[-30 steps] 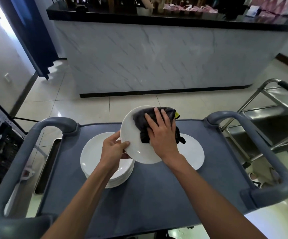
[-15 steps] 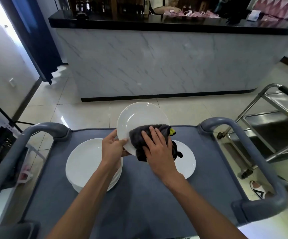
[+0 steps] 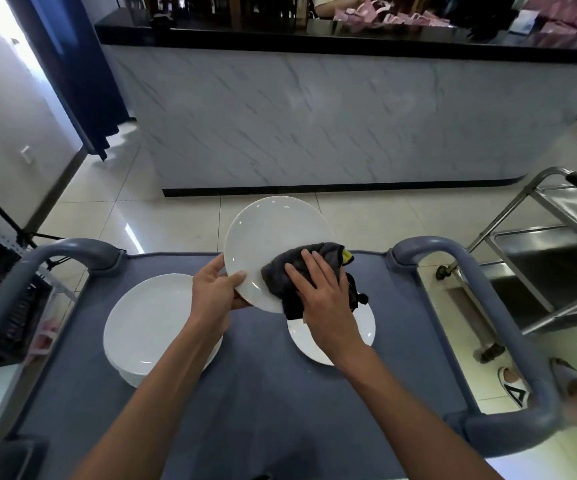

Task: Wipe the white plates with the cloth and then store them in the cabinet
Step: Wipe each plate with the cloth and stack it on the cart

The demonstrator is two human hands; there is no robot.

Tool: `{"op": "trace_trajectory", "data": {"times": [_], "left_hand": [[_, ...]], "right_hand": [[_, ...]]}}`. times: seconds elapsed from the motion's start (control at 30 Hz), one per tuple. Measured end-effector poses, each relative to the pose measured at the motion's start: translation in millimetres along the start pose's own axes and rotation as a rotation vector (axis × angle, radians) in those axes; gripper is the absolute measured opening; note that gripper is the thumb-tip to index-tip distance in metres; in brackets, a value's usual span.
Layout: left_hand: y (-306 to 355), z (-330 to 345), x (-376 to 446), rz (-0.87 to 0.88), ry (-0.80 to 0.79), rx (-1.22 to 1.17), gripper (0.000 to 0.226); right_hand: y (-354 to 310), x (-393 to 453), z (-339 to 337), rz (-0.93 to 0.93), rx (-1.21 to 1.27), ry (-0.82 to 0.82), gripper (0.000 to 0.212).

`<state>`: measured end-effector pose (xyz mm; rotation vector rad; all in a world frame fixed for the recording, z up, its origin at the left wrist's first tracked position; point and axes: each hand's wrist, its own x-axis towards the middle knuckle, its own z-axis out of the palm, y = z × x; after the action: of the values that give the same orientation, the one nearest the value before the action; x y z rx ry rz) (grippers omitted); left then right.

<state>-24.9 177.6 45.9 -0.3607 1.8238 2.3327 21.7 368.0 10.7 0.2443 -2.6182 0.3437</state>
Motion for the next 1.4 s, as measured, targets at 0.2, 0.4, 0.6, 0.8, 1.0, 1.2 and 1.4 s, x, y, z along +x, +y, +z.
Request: {"op": "trace_trajectory", "data": {"times": [0.2,0.4,0.6,0.8,1.0,1.2,1.4], "left_hand": [[-7.2,8.1,-3.7,-0.006,-0.038,0.028,0.046],[-13.3,17.6,-9.3,-0.021,-0.062,0.051,0.049],[-14.2,22.1,-14.4,-0.036,-0.087,0.089,0.046],[-18.9,31.1,-22.3,-0.045,-0.113,0.115,0.047],[-17.6,32.8,-27.9,-0.012,-0.098,0.131,0.047],[-19.1,31.1,-32.6,-0.016,-0.112,0.135,0.047],[-22.0,28.6,-33.8,-0.037,-0.121,0.122,0.049]], "right_hand": [[33.0,14.3,-2.7,0.032,0.002,0.035,0.070],[50.0,31.1,-2.6,-0.009,0.031,0.059,0.059],[46.0,42.8,-3.3,-0.076,0.063,0.041,0.054],[28.7,46.1,-2.0,-0.124,0.101,0.011,0.052],[12.5,27.7,3.1,-0.144,0.145,-0.076,0.055],[6.5,19.0,1.6,-0.162,0.134,-0.087,0.056],[12.2,40.4,-8.1,-0.118,0.132,-0.058,0.057]]}}
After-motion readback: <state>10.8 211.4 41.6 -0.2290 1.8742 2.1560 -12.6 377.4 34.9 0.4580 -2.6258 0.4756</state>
